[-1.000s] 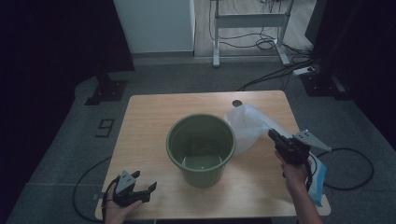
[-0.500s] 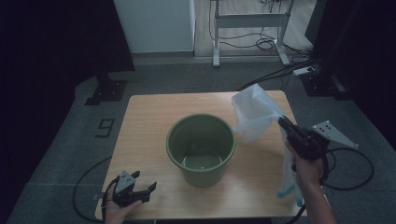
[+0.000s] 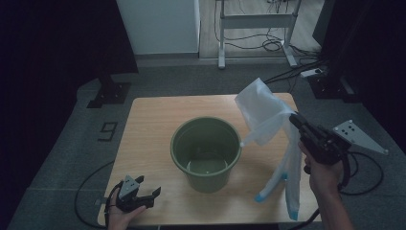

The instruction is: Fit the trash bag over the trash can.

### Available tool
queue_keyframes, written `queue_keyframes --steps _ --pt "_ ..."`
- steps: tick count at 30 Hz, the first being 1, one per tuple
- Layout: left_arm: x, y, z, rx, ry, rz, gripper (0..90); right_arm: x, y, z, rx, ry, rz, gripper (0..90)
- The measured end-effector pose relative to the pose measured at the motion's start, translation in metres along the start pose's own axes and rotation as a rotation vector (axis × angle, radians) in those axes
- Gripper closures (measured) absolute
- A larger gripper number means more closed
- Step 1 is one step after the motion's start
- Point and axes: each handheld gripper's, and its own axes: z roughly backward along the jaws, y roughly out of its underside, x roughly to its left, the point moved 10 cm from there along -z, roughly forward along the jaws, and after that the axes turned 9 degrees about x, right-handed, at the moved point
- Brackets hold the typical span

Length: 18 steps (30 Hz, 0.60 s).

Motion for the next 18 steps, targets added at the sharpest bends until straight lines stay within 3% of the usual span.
queue_keyframes --steps 12,18 --pt "0.0 0.001 -0.001 0.005 0.002 0.001 16.6 0.03 -0.036 0.02 -0.078 -0.062 0.041 89.0" --pt "0.0 0.001 -0.002 0.004 0.002 0.001 16.6 0.048 -0.032 0.014 -0.061 -0.095 0.062 89.0"
